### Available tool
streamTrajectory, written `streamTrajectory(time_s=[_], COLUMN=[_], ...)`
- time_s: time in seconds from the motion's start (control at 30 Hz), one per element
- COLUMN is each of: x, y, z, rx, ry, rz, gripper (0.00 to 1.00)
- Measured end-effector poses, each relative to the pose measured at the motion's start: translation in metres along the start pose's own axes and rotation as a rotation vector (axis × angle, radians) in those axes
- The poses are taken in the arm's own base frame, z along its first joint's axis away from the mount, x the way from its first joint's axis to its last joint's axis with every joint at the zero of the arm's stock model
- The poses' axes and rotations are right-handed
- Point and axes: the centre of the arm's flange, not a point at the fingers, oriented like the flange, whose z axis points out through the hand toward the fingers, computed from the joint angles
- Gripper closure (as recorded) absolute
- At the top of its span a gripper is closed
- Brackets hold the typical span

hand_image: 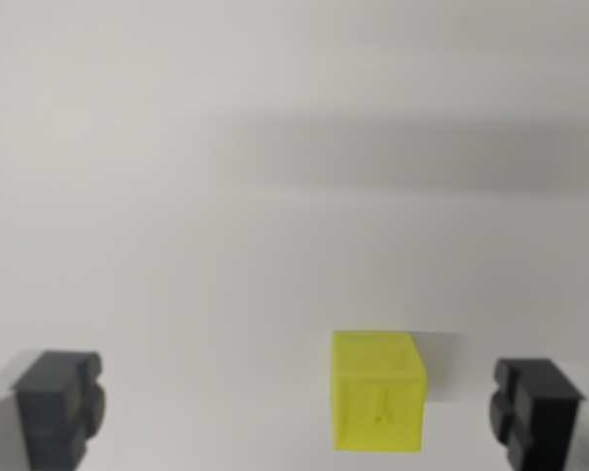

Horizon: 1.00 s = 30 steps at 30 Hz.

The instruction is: Pick yellow cube

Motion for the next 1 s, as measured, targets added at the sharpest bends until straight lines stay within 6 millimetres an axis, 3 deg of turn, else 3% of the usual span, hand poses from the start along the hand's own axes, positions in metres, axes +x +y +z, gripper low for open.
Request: streamTrajectory(time_s=[1.0], x=[-0.027], y=[0.064], z=[0.076], rx=[0.009], ry=[-0.003], rz=[-0.025], gripper=[0.0])
